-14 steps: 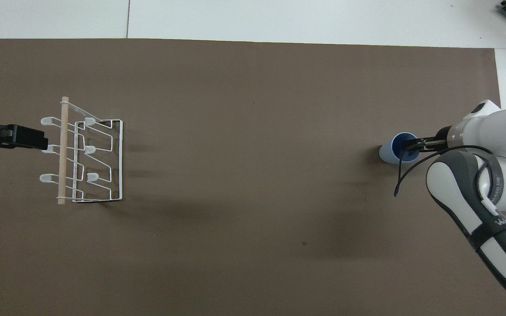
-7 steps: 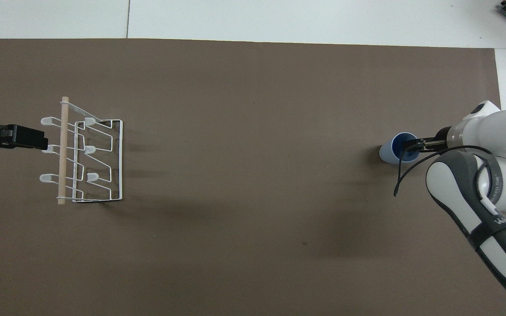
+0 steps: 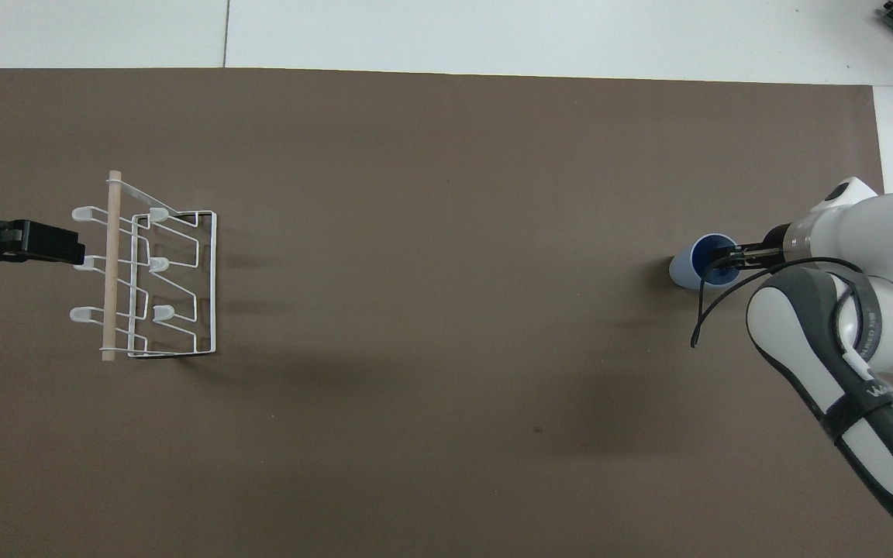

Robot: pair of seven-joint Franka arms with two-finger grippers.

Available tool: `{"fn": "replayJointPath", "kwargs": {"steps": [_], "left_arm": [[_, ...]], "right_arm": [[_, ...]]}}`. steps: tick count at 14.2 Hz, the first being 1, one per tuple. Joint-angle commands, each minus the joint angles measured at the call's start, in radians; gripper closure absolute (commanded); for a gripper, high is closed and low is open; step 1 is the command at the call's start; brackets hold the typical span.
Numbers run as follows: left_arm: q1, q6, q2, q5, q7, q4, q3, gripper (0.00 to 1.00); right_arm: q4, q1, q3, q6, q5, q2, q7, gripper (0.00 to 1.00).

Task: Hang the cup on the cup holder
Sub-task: 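Close the right gripper on the rim of the blue cup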

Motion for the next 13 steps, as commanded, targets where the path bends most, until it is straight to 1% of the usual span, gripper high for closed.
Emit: {"fn": "replayJointPath", "kwargs": {"steps": [1, 9, 10, 13], "left_arm": [[0.011, -0.012, -0.003, -0.014, 0.004, 0.0, -0.004, 0.0], [0.011, -0.012, -0.003, -0.014, 0.004, 0.0, -0.004, 0.0], [0.011, -0.012, -0.003, -0.014, 0.005, 0.0, -0.004, 0.0], [0.011, -0.012, -0.003, -0.014, 0.005, 0.0, -0.004, 0.0]], "right_arm": [[-0.011, -0.004, 0.004, -0.006, 0.023, -0.009, -0.016, 0.99], [0.004, 0.004, 0.004, -0.006, 0.023, -0.006, -0.014, 1.0], [0.016, 0.004, 0.004, -0.011, 0.023, -0.006, -0.014, 1.0], [0.099, 0.024, 0.004, -0.095, 0.023, -0.007, -0.014, 1.0]]}}
